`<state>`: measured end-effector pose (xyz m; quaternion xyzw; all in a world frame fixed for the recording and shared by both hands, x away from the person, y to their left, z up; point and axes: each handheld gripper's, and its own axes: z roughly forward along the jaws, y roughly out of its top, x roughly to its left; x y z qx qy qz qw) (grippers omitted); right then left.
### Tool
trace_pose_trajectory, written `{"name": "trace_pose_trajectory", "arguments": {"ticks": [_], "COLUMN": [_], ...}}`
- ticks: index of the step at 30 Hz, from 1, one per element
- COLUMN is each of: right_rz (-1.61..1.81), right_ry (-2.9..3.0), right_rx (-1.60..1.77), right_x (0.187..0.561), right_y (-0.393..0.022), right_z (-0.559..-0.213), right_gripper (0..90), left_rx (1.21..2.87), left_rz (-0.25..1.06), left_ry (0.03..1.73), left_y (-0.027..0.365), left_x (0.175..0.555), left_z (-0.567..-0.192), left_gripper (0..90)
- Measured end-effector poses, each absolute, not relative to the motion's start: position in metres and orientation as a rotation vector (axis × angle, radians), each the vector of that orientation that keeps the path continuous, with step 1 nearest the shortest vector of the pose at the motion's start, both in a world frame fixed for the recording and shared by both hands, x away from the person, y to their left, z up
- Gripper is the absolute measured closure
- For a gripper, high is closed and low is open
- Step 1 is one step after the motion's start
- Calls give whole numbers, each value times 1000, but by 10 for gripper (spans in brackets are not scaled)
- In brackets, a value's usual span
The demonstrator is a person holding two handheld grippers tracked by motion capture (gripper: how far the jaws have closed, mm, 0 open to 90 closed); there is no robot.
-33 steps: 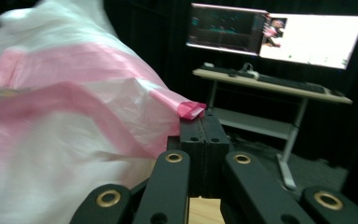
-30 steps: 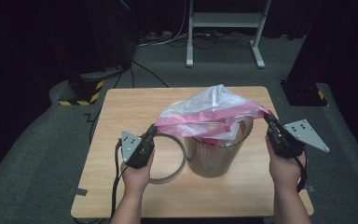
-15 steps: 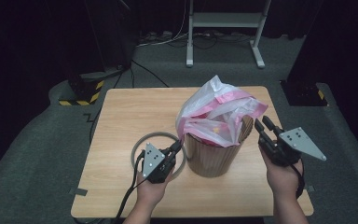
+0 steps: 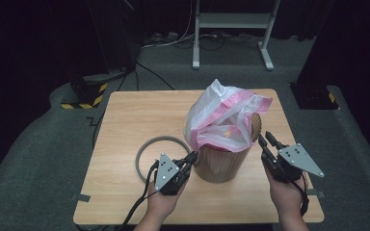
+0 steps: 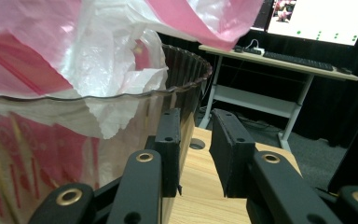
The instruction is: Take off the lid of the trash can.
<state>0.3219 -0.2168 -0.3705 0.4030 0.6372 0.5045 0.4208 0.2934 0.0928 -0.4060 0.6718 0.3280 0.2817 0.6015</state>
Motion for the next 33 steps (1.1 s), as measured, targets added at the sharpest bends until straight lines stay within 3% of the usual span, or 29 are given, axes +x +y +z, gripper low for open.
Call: {"name": "trace_pose_trajectory", "arguments": {"ticks": [11,15,23,28,33], "right_rz": [1267,1265,1325,1426,1454], "right_ry": [1593,1588,1523,1476,1498], "right_rx": [1038,1042,971,906,896], "right_x": [348,350,325,309,315], "right_y": [-213,-216,-220,-216,-202], "right_z": [-366,-360,-338,-321,-321], "right_gripper": [772,713,687,624,562], "left_rx": [1571,1587,1601,1585,1581], "left_rz": [624,631,650,678,713], "left_ry": [765,740,732,731,728], "left_y": [83,78,72,71,72], "left_x": [308,304,296,289,286], "left_z": [-406,-404,-406,-407,-407], "left_gripper": [897,897,896,880,865]}}
